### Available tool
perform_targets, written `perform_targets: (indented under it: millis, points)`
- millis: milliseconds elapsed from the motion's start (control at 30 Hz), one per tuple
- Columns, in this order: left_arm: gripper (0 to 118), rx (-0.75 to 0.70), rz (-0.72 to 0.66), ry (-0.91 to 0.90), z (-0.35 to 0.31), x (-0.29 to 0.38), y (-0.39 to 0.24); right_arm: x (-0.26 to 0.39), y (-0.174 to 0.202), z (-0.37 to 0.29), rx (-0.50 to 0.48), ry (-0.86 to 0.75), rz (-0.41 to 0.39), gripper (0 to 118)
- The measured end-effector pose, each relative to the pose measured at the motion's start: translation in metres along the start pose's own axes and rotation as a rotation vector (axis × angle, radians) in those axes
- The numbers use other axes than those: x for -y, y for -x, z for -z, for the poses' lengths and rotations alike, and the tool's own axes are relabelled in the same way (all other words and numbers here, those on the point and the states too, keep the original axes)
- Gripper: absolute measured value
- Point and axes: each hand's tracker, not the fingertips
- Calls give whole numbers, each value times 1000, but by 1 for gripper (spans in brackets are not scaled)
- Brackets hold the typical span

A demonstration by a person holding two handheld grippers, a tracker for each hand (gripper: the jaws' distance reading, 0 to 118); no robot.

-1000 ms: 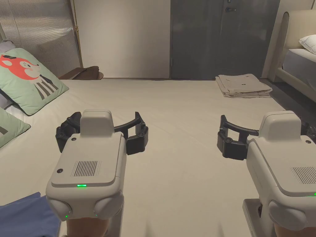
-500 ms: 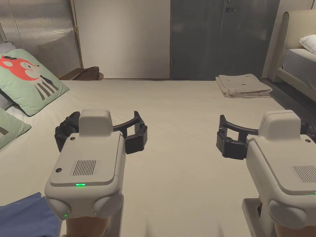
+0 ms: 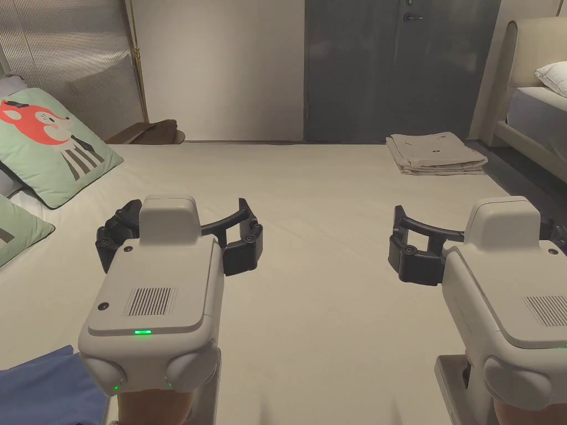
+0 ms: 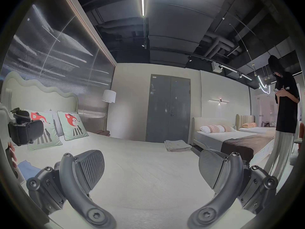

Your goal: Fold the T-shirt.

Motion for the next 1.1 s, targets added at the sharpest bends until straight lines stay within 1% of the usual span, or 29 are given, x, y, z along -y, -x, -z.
perform_targets:
  millis: [833, 1100]
  points:
    - [111, -1, -2, -9, -2, -1, 0, 0, 1, 0, 2, 4, 1, 113]
    - [111, -3, -5, -10, -2, -2, 1, -2, 1, 1, 15, 31, 7, 113]
